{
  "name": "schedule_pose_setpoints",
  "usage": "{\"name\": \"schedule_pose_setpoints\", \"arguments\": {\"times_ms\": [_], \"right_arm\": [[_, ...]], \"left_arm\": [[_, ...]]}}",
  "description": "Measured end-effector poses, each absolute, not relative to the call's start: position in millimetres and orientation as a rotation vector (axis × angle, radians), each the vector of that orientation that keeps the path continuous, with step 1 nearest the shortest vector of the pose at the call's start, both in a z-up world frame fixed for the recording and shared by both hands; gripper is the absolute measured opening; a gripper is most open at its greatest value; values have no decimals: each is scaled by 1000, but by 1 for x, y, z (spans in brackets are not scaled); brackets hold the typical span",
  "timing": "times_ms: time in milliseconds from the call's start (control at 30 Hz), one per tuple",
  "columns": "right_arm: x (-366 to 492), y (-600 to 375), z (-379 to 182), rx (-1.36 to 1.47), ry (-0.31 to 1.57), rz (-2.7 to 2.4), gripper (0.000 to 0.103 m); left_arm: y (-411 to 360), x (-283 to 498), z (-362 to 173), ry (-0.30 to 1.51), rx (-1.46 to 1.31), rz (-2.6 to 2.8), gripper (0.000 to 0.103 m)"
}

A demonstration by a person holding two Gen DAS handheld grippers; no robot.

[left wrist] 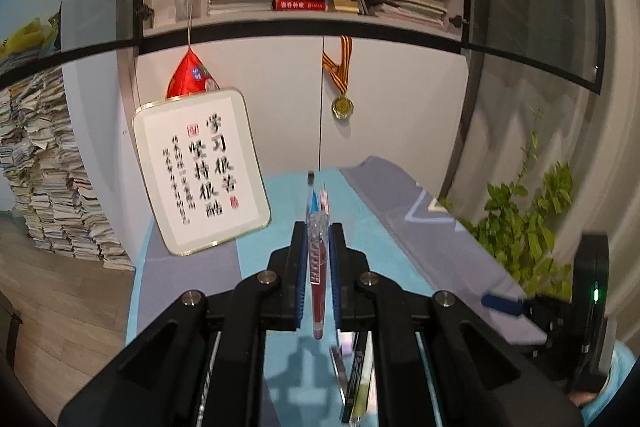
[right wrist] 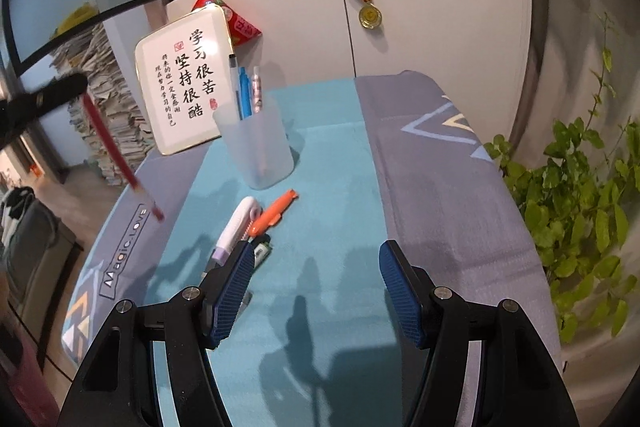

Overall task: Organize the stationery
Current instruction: 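Lower the red pen into the frosted cup with the left tool and release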

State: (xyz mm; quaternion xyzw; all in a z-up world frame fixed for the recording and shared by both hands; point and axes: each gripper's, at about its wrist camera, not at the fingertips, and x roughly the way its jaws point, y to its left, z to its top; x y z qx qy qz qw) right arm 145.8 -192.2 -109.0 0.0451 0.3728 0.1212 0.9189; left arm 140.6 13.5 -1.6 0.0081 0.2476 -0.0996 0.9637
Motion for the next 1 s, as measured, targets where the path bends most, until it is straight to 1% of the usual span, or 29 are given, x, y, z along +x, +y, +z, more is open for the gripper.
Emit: {"name": "schedule_pose_setpoints", "arguments": {"times_ms": [300,367,533,700,1000], "right_arm": [[143,-219,-115,149,764,218,66],[145,-222,-117,153,771,215,66],[150,-224,-123,158,789,221,66],[153,-220,-127,152,808,236,66],[153,-220,-129,152,812,230,66]], "left_arm": [[-3,177,22,466,-42,-185,8],[-2,183,19,461,-73,-168,8],[6,182,15,346,-159,-95,8],[6,194,15,346,-212,-90,8],[0,216,-6,359,-187,-56,8]]}}
